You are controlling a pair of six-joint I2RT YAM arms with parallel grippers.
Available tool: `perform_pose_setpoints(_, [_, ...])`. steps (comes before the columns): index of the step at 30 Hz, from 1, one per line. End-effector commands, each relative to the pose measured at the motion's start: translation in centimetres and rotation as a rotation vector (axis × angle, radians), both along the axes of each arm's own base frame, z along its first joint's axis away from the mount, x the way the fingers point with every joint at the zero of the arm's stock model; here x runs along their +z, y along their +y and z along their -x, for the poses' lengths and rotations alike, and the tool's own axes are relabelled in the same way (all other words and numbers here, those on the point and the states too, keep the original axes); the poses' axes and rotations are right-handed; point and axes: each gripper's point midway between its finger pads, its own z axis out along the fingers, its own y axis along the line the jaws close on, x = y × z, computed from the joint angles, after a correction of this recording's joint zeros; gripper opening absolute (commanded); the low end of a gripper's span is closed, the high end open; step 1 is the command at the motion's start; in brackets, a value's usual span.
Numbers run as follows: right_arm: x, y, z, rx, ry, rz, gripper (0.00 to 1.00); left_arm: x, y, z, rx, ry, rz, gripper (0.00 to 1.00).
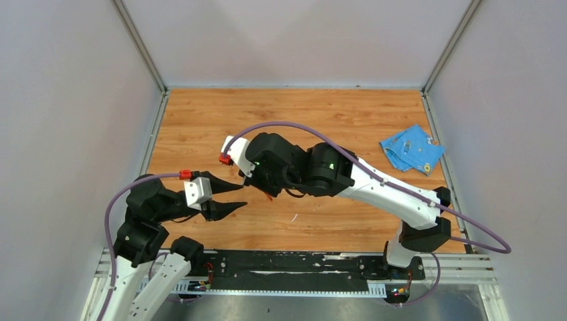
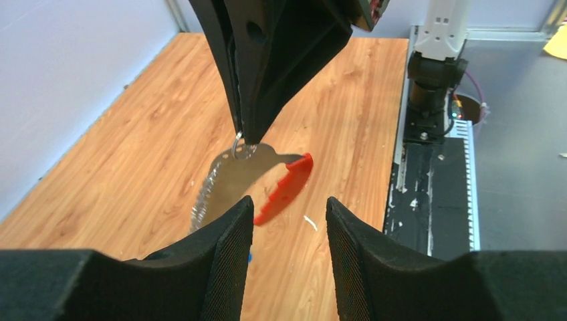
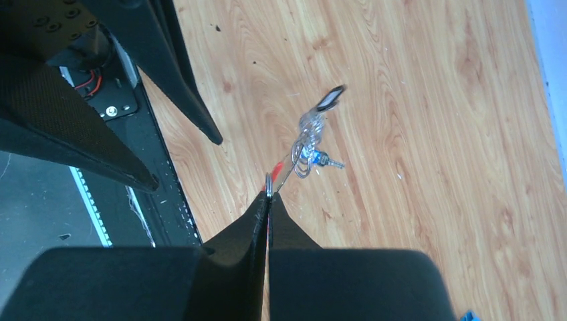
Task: Put the keys on the keyring
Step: Adjust the keyring.
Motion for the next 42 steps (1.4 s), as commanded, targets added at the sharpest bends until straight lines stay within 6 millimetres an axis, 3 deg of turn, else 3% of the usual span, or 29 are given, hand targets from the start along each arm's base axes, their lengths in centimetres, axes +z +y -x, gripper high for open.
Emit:
perform_pose_setpoints(1, [0.7,-1.5,-0.8,-0.094,-0.026,0.048,0.00,-1.0,0.4,-1.6,0.081,-0.012,-0.010,0.49])
perform_pose_setpoints(6, [-0.3,-1.4,0.1,-0.047,0.053,0.083,0.00,-1.4,0.5,-2.7,0.113,0.002,-0.033,0.53])
perform_pose_setpoints(12, [-1.5,-2.6,1.7,0.008,0.187,0.162,0.00,-1.5,0.4,-1.7,0.059,-0.027,-0.051,0.64])
perform_pose_setpoints(16, [-3.4,-3.9,1.5,-0.050,0.216,0.270,0.00,-1.7,0.5,-1.5,0.062,-0.048,-0.040,0.65])
perform_pose_setpoints(21, [-4.7,-3.6,2.9,-0.015,0.292,0.309,0.00,-2.6,0.4,-0.9,0.037,-0.046,-0.047,0.64])
perform_pose_setpoints(30, [-4.4,-2.2,4.6,0.073,0.331,0.218,0.00,-5.1,-0.6,-0.2,-0.080,-0.014,-0.073,0.53])
perform_pose_setpoints(35, [-4.4,-0.6,5.0,0.092,0.363,0.172,0.00,-4.2,-1.4,-0.3,-0.103,0.024,0.012,0.47])
perform_pose_setpoints(42, [-4.0,1.0,5.0,0.116,0.364,0.110,0.00,-3.7,-1.7,1.3,-0.180,0.030,0.048,0.33])
